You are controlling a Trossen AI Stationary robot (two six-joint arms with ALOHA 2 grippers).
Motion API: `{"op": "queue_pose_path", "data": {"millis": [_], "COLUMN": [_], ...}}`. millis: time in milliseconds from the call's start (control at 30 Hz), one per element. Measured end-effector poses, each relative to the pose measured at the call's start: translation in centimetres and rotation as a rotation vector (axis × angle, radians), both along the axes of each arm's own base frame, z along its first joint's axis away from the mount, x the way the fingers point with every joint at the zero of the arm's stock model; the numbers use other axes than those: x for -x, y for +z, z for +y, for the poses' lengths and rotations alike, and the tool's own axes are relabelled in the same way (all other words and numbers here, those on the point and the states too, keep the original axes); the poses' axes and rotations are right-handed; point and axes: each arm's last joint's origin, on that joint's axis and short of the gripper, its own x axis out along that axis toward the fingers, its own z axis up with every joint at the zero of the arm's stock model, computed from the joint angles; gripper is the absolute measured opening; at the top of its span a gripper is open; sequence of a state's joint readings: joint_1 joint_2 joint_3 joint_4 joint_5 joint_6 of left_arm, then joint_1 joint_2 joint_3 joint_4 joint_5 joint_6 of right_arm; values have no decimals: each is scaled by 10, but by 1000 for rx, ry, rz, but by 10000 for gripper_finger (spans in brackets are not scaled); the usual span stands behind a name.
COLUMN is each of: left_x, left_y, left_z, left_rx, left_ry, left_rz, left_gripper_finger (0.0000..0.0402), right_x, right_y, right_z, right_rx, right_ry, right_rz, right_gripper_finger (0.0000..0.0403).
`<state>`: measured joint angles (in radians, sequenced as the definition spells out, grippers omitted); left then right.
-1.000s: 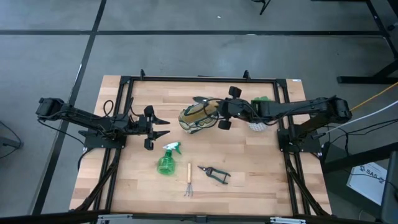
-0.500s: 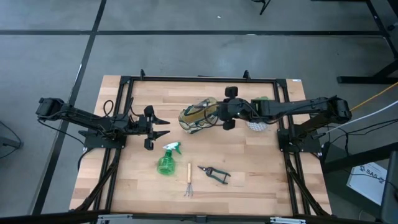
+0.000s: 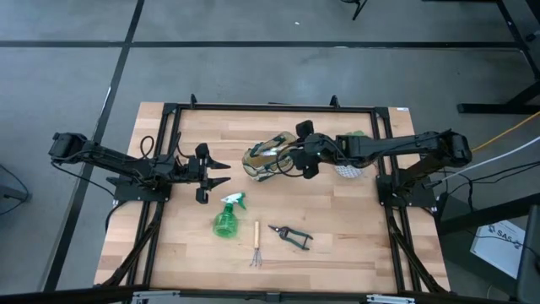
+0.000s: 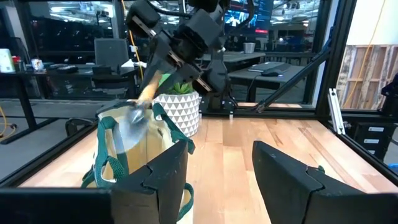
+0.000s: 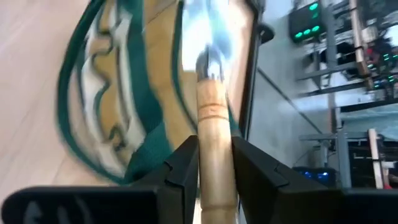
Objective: Pick & Place Garden tools in Gardening bag
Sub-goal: Put the trowel into the gardening bag, then put the shear scissor into the gardening bag
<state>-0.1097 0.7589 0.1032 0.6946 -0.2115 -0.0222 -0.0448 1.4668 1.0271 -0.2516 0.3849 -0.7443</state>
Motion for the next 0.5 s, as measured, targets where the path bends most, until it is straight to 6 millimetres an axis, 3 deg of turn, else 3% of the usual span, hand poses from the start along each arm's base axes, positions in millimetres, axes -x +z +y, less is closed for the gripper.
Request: {"op": "queue_pose_path", "data": {"millis": [333, 433, 500], "left_x": [0, 0, 0], "left_y": [-2, -2, -2], "left_z": [0, 0, 0], "left_rx": [-2, -2, -2], "left_ry": [0, 0, 0], "left_rz": [18, 19, 20], "left_gripper_finger": [178, 176, 176], "right_x": [-11, -15, -19], "right_y": [-12, -7, 2], "right_z": [-3, -3, -3], "right_rx": [6, -16, -103], "right_ry": [-8, -30, -100], "right_rz": [-1, -81, -238], "right_gripper_finger": [103, 103, 103]}}
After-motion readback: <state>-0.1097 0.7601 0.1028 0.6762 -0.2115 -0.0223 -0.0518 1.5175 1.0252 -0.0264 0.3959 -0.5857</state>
